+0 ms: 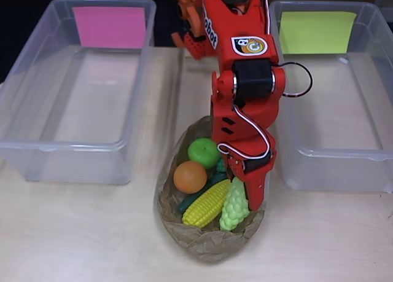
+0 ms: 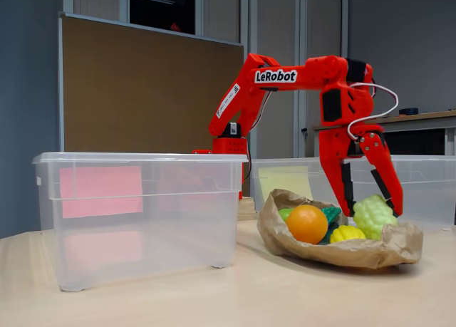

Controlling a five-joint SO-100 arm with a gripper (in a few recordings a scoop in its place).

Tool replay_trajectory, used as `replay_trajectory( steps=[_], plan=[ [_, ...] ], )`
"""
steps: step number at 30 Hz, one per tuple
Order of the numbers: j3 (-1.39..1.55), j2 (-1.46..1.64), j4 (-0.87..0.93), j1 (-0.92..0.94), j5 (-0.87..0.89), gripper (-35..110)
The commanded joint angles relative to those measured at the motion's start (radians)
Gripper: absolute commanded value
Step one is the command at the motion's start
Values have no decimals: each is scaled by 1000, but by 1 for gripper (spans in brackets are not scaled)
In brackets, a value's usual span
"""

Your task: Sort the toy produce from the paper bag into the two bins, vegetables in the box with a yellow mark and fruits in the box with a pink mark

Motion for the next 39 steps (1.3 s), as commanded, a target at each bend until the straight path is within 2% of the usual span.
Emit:
replay_trajectory(
  steps=[1,7,15,20,25,27,30,36,39],
  plan=[
    [-98,100,120,3,31,22],
    [-130,245,242,26,167,22],
    [110,650,299,184,391,23],
    [394,960,272,388,486,23],
    [632,1154,256,721,614,15],
    [723,1169,227,871,644,6],
    [799,1124,164,1054,672,5],
    [813,940,127,1261,637,6],
    [801,864,112,1307,594,16]
  ],
)
